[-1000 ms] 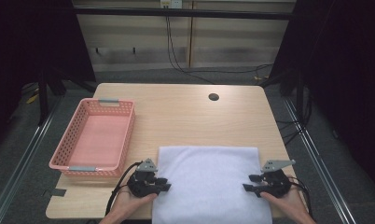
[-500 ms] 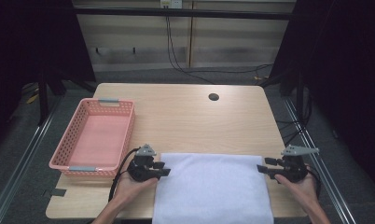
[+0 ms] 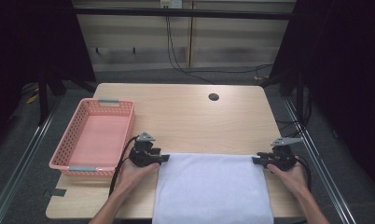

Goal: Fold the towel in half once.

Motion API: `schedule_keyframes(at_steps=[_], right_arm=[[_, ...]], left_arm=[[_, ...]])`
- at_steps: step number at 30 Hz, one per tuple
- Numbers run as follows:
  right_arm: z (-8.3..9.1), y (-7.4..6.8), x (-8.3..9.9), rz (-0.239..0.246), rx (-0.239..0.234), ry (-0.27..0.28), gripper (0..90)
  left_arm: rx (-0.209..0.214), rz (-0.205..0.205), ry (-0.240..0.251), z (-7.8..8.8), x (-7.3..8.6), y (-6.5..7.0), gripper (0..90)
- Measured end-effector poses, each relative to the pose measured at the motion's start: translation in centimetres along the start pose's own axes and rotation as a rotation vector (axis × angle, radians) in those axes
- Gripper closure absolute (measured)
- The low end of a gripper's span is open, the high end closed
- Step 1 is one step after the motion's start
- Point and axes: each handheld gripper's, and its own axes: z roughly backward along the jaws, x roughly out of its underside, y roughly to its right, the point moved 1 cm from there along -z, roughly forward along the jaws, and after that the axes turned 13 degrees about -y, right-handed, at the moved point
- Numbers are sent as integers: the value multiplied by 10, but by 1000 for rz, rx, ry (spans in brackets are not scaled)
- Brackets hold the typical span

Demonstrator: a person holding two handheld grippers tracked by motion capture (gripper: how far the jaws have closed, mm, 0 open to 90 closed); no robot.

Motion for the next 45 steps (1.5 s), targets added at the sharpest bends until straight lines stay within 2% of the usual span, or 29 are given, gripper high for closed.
schedule_keyframes(at_steps=[1, 2, 7, 8, 9, 10, 12, 13, 14, 15, 16, 17, 18, 21, 22, 23, 24, 26, 30, 32, 33, 35, 37, 39, 40, 45], right_arm=[[0, 0, 1, -5, -1, 0, 686], [1, 0, 1, -9, -7, -1, 725], [0, 1, 2, -4, -32, 0, 811], [-1, 1, 2, -7, -38, 0, 824], [-1, 1, 2, -7, -38, 0, 824], [-1, 1, 1, -12, -46, -3, 829], [-1, 2, 1, -13, -46, -3, 830], [-1, 1, 1, -15, -45, -3, 833], [-1, 1, 1, -14, -44, -3, 838], [-1, 1, 1, -14, -44, -3, 838], [-1, 1, 1, -17, -48, -4, 850], [-1, 1, 1, -17, -48, -4, 850], [0, 1, 1, -20, -52, -2, 859], [2, 2, 1, -31, -65, 14, 861], [8, 3, -1, -39, -65, 41, 863], [8, 3, -1, -39, -65, 41, 863], [16, 5, -4, -48, -73, 74, 864], [23, 6, -9, -40, -68, 100, 864], [33, 9, -18, -40, -61, 140, 865], [42, 13, -29, -46, -53, 182, 865], [44, 14, -33, -42, -45, 187, 865], [47, 16, -41, -32, -32, 194, 865], [49, 18, -49, -29, -22, 198, 865], [50, 21, -56, -25, -14, 208, 866], [50, 23, -59, -27, -9, 204, 866], [52, 31, -73, -28, 0, 213, 867]], left_arm=[[-3, -6, -16, -1, 1, -1, 453], [8, 2, -4, -2, 1, -2, 448], [11, -5, 3, -1, 2, -7, 438], [5, -30, 14, -3, 2, -7, 457], [5, -30, 14, -3, 2, -7, 475], [51, -52, 20, -5, 1, -8, 494], [53, -67, 15, -5, 1, -6, 504], [63, -89, -1, -5, 1, -5, 533], [69, -102, -7, -5, 2, -3, 619], [60, -112, -22, -4, 3, -1, 619], [76, -123, -35, -4, 3, 1, 764], [77, -128, -38, -5, 3, 3, 764], [77, -128, -48, -4, 3, 4, 818], [65, -112, -30, -3, 1, 4, 835], [63, -93, 5, 1, -2, 3, 836], [63, -93, 5, 1, -2, 3, 838], [65, -92, 24, 6, -7, 2, 838], [76, -73, 65, 12, -13, 2, 840], [67, -72, 99, 20, -22, 1, 840], [49, -69, 118, 26, -30, -1, 841], [56, -63, 140, 32, -36, -3, 841], [51, -64, 146, 35, -40, -3, 840], [42, -78, 165, 41, -50, -3, 840], [35, -82, 166, 42, -54, -4, 841], [15, -81, 160, 42, -61, -8, 841], [-4, -72, 164, 43, -74, -14, 841]])
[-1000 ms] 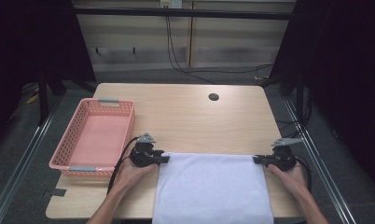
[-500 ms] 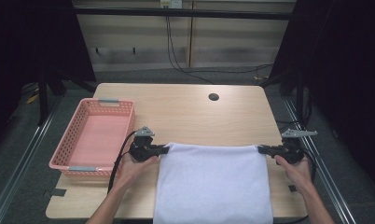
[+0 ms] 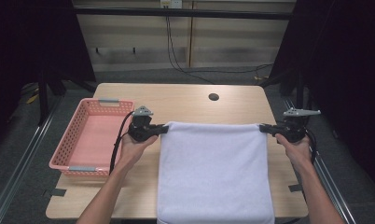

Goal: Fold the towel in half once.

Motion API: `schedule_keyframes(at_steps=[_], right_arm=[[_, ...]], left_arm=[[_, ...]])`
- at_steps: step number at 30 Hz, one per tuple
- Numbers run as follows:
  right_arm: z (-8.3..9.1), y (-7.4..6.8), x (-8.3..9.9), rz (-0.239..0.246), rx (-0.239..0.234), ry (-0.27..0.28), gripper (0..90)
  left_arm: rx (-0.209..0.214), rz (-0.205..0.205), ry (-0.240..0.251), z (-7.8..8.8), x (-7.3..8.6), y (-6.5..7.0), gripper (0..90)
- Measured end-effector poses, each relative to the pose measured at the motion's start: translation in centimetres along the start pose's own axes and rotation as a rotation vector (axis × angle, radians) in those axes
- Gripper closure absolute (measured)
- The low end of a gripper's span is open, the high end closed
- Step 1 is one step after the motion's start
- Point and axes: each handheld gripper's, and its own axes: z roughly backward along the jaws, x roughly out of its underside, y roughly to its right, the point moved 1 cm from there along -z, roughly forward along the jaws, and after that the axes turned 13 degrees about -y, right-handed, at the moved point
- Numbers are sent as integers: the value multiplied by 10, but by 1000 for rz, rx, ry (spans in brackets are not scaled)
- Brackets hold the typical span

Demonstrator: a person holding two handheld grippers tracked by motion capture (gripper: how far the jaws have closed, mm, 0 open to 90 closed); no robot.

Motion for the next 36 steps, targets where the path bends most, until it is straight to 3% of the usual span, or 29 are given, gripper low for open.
schedule_keyframes(at_steps=[5, 8, 9, 12, 13, 15, 16, 22, 23, 24, 25, 26, 27, 29, 30, 33, 34, 36], right_arm=[[-4, 8, -25, -4, 33, 2, 868], [-4, 12, -34, -15, 36, 25, 868], [-3, 13, -37, -20, 43, 32, 868], [-2, 14, -42, -28, 49, 55, 869], [-1, 14, -43, -26, 59, 59, 870], [2, 11, -43, -20, 57, 85, 870], [6, 9, -39, -13, 33, 105, 870], [22, -7, -16, 28, 1, 110, 870], [29, -15, -3, 44, -9, 103, 870], [29, -15, -3, 44, -9, 103, 870], [37, -22, 10, 58, -19, 100, 870], [37, -22, 10, 58, -19, 100, 870], [45, -29, 22, 64, -26, 102, 870], [51, -37, 36, 69, -36, 95, 870], [54, -41, 42, 77, -43, 85, 870], [58, -50, 55, 88, -60, 84, 869], [62, -60, 67, 91, -60, 74, 868], [63, -67, 81, 100, -67, 53, 867]], left_arm=[[-49, 5, 3, -4, -20, -9, 840], [-61, 18, 40, -1, -27, -14, 840], [-56, 34, 60, 0, -30, -15, 840], [-55, 12, 87, 5, -36, -16, 840], [-28, 26, 116, 8, -36, -16, 840], [-34, 11, 111, 8, -35, -14, 840], [-37, -3, 103, 10, -30, -11, 840], [0, -39, 132, 25, -12, 4, 838], [16, -46, 149, 29, -3, 14, 838], [16, -46, 149, 29, -3, 14, 838], [19, -56, 135, 31, 1, 20, 838], [14, -68, 139, 35, 5, 26, 838], [52, -78, 151, 43, 16, 35, 838], [46, -95, 144, 47, 21, 40, 836], [59, -107, 118, 53, 33, 47, 836], [81, -111, 118, 57, 48, 56, 836], [61, -132, 87, 56, 59, 65, 835], [75, -138, 67, 55, 65, 68, 834]])
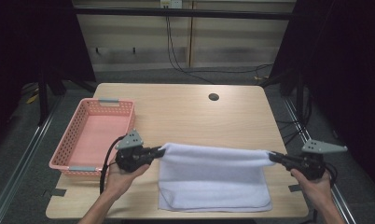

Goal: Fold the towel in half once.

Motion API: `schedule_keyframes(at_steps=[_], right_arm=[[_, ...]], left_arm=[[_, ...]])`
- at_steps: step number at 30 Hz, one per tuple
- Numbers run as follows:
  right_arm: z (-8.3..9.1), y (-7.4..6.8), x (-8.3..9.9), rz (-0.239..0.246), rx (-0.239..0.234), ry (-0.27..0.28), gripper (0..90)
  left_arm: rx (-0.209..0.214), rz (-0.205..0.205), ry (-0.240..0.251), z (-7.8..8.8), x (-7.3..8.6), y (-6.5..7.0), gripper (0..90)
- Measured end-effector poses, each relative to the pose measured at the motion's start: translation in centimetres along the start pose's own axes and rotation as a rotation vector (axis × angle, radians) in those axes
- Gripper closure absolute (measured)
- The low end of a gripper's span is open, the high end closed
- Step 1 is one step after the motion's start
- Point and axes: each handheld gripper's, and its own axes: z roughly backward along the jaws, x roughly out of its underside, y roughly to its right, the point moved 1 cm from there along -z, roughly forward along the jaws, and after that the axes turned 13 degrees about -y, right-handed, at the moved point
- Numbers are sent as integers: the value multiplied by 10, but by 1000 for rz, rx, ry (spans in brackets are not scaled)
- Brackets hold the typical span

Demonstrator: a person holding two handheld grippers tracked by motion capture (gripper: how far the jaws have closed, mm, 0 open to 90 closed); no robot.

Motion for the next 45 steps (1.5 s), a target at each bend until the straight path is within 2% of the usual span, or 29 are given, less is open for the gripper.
schedule_keyframes(at_steps=[2, 3, 4, 5, 6, 7, 8, 11, 14, 16, 17, 19, 20, 21, 24, 25, 26, 27, 29, 30, 32, 34, 35, 37, 38, 39, 42, 44, 45], right_arm=[[0, -8, 14, 4, -10, -26, 865], [0, -13, 21, 7, -11, -40, 863], [-1, -15, 29, 0, -21, -52, 862], [-4, -18, 36, -5, -38, -61, 862], [-4, -18, 36, -5, -38, -61, 862], [-10, -24, 51, -16, -56, -97, 861], [-14, -27, 56, 0, -55, -129, 859], [-17, -31, 66, 3, -63, -157, 850], [-13, -38, 71, 36, -71, -197, 808], [-11, -41, 73, 48, -75, -208, 779], [-8, -43, 75, 55, -68, -228, 755], [-3, -48, 83, 64, -98, -257, 713], [-3, -48, 83, 64, -98, -257, 713], [0, -50, 88, 58, -108, -258, 683], [4, -53, 90, 48, -110, -240, 628], [9, -53, 88, 37, -96, -216, 580], [9, -53, 88, 37, -96, -216, 580], [11, -53, 85, 30, -72, -199, 556], [12, -53, 77, 18, -59, -171, 553], [7, -55, 67, 16, -53, -149, 554], [-2, -60, 57, 28, -51, -150, 556], [-15, -65, 50, 21, -78, -157, 571], [-22, -67, 47, 21, -63, -168, 569], [-29, -70, 44, 22, -66, -176, 570], [-36, -72, 43, 25, -76, -191, 569], [-49, -78, 40, 38, -73, -228, 566], [-67, -89, 34, 42, -65, -260, 550], [-79, -95, 28, 45, -75, -265, 550], [-85, -98, 24, 40, -79, -274, 550]], left_arm=[[42, 17, -35, -2, 18, 9, 831], [40, 20, -77, -4, 24, 11, 827], [33, 11, -96, -4, 31, 13, 819], [51, 20, -101, -5, 37, 13, 819], [51, 20, -101, -5, 37, 13, 819], [65, 37, -113, -7, 50, 14, 817], [65, 37, -113, -7, 50, 14, 816], [85, 35, -185, -16, 68, 23, 811], [106, 19, -185, -10, 72, 30, 805], [109, 27, -183, -8, 75, 32, 792], [123, 30, -183, -7, 79, 33, 792], [134, 14, -209, -6, 85, 36, 761], [139, 7, -220, -5, 86, 36, 761], [185, 14, -196, 2, 88, 38, 718], [187, -3, -174, 9, 89, 41, 707], [196, 5, -154, 12, 87, 40, 646], [196, 5, -154, 12, 87, 40, 623], [176, 7, -151, 12, 85, 38, 623], [165, 30, -134, 6, 77, 32, 609], [157, 34, -134, -4, 66, 27, 620], [126, 35, -151, -15, 56, 23, 632], [141, 43, -169, -27, 46, 18, 637], [126, 24, -182, -33, 42, 17, 627], [108, 12, -188, -38, 38, 16, 626], [123, 16, -193, -43, 36, 12, 626], [99, 35, -205, -52, 33, 4, 622], [101, 55, -221, -58, 32, -4, 610], [86, 64, -255, -70, 31, -10, 612], [61, 51, -267, -71, 31, -9, 613]])
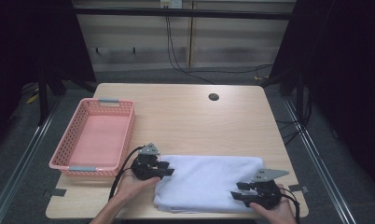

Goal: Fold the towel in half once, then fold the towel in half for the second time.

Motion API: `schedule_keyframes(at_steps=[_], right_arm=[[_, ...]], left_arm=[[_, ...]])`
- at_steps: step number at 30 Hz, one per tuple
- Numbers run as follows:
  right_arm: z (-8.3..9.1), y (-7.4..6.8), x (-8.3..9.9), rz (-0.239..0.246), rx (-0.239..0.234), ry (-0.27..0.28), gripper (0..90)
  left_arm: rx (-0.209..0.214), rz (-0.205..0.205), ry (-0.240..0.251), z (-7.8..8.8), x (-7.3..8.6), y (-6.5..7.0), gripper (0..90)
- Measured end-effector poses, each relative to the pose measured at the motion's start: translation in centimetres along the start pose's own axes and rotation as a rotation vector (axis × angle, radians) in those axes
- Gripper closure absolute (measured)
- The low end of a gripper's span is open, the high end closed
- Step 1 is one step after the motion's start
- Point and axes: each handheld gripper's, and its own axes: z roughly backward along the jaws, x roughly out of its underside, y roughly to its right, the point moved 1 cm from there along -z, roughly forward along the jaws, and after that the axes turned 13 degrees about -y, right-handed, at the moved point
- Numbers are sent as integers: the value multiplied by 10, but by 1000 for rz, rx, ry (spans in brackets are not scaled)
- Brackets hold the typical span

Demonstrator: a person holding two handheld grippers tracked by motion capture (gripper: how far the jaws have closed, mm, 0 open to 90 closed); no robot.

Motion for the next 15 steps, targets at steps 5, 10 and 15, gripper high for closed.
schedule_keyframes(at_steps=[5, 10, 15], right_arm=[[-17, -5, -14, 28, 31, -43, 511], [-24, 0, -18, 46, 25, -64, 538], [-21, 16, -17, 34, -10, -62, 622]], left_arm=[[-14, -17, -22, -4, -1, -1, 604], [-10, 2, -2, -9, -3, -4, 597], [-12, 7, 12, -14, -8, -4, 552]])
